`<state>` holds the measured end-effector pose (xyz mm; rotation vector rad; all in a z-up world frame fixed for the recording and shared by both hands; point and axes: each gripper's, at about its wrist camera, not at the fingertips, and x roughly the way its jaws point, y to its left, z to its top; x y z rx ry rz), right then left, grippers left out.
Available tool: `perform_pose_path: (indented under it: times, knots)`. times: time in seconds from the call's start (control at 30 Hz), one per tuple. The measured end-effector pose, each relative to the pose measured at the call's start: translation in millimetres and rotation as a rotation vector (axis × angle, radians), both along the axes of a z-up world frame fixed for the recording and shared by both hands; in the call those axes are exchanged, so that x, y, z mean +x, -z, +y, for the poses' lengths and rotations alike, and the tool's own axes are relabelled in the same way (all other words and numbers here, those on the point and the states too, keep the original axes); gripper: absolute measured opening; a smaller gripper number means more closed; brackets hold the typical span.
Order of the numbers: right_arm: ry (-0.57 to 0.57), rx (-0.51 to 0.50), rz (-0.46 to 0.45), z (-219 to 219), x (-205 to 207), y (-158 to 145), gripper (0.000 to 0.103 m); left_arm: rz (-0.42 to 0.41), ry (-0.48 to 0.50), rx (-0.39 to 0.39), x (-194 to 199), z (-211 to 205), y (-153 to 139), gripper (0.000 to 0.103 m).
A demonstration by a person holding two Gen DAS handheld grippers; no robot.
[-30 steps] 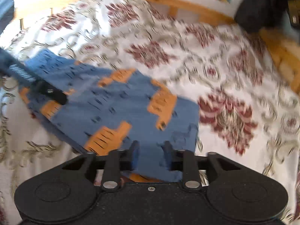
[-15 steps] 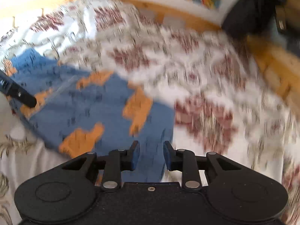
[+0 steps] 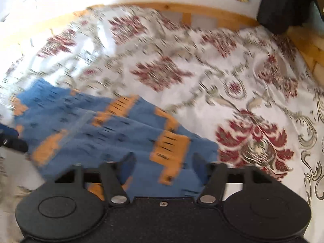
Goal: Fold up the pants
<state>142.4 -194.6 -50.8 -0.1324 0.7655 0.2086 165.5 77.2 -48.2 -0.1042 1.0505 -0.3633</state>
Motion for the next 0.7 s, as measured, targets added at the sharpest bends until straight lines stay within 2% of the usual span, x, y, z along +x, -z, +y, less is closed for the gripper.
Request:
perform_pose_path:
  times: [0.03, 0.1, 0.13, 0.23, 0.3, 0.5, 0.67, 0.7]
  knots:
    - [-0.015, 0.003, -0.015, 9.7, -7.7, -4.6, 0.080, -0.024, -0.043, -0.007, -4.9, 9.7, -4.9, 0.093]
    - [-0.049, 0.008, -0.063, 30.3, -23.3, -11.8, 0.099, -0.070, -0.126, 0.001, -9.7, 26.8, -12.7, 0.099]
    - [-0.064, 0.013, -0.086, 38.4, -28.4, -13.3, 0.102, -0.094, -0.175, 0.011, -10.1, 36.9, -14.8, 0.103]
    - [-0.118, -0.005, -0.131, 64.6, -38.6, -10.7, 0.102, -0.102, -0.296, 0.011, -3.1, 62.2, -12.9, 0.103]
    - [-0.154, -0.031, -0.147, 77.7, -42.4, -4.4, 0.102, -0.063, -0.343, -0.052, 3.8, 74.9, -6.2, 0.103]
    - [-0.148, 0.064, -0.081, 86.5, -46.7, 12.1, 0.102, -0.095, -0.389, -0.176, 7.2, 82.0, 0.7, 0.103]
    - [-0.141, 0.072, -0.065, 90.5, -46.5, 23.6, 0.102, -0.159, -0.426, -0.175, 10.0, 79.8, 2.1, 0.103]
    - [-0.133, 0.073, -0.071, 91.0, -46.5, 24.1, 0.102, -0.165, -0.436, -0.174, 12.1, 80.5, 1.5, 0.100]
